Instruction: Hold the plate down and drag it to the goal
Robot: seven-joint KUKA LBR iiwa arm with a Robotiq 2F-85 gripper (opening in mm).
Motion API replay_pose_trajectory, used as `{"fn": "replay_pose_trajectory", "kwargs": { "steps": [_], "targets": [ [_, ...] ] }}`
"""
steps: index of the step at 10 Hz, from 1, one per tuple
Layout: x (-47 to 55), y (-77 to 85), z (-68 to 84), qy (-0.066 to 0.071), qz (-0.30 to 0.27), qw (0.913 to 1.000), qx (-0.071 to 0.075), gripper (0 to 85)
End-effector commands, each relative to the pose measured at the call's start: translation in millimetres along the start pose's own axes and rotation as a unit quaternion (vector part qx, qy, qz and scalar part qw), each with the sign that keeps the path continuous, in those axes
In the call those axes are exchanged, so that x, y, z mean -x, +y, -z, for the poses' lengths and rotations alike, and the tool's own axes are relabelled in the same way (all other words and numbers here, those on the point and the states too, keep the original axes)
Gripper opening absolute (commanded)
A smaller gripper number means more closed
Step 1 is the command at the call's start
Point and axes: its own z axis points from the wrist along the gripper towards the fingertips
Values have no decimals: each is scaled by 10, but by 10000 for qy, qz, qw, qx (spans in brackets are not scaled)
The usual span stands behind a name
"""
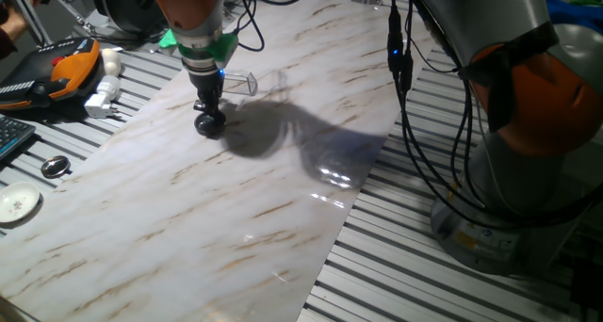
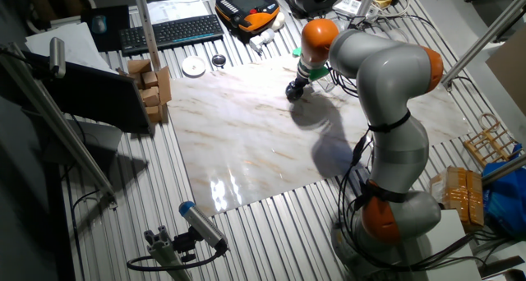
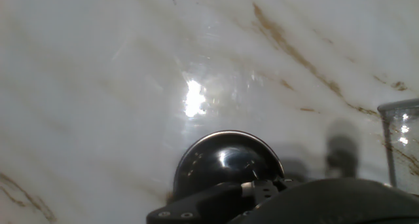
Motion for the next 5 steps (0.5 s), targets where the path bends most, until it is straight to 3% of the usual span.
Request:
{"fn": "replay_pose_trajectory", "kwargs": {
  "steps": [1, 5],
  "targets": [
    [2, -11, -6, -5, 34, 10000, -49, 0],
    [14, -59, -19, -20, 82, 9999, -129, 0]
  ]
}}
